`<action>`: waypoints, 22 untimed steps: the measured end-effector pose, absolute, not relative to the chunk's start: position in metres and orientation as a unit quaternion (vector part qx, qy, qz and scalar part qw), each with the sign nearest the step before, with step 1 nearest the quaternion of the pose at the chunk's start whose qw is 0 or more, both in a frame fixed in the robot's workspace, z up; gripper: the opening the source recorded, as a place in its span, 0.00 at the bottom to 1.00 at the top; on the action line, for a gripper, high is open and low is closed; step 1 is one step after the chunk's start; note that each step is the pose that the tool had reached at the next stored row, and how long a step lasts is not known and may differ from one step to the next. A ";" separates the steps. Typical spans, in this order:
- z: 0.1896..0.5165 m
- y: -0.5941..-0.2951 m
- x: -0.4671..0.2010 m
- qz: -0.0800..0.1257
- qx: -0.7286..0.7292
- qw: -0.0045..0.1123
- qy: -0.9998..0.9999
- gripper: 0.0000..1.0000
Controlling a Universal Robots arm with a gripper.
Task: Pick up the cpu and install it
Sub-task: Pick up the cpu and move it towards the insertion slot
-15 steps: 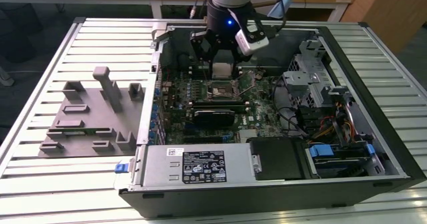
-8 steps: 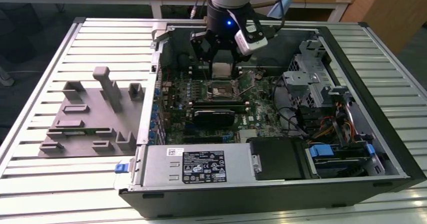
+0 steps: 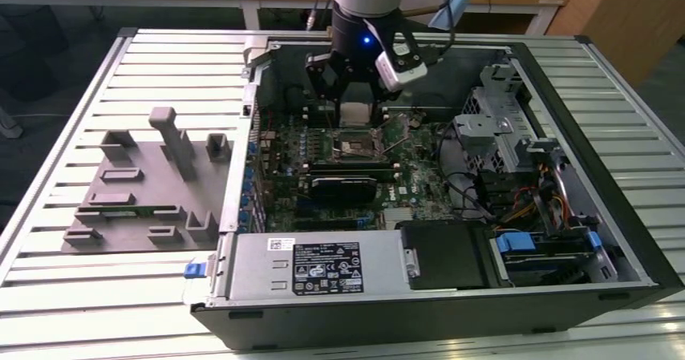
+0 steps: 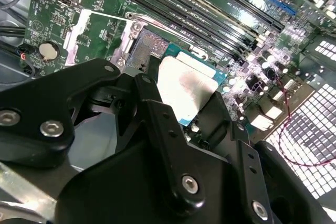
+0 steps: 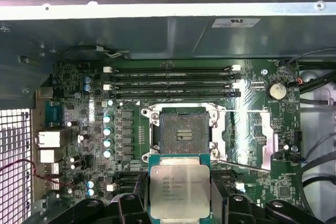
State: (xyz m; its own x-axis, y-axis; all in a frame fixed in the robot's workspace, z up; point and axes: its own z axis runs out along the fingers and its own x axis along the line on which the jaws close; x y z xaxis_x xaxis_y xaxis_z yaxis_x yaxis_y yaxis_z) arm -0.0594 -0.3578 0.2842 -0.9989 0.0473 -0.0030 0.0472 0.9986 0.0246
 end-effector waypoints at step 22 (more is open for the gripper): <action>0.260 -0.347 -0.051 0.012 0.022 0.002 1.000 0.55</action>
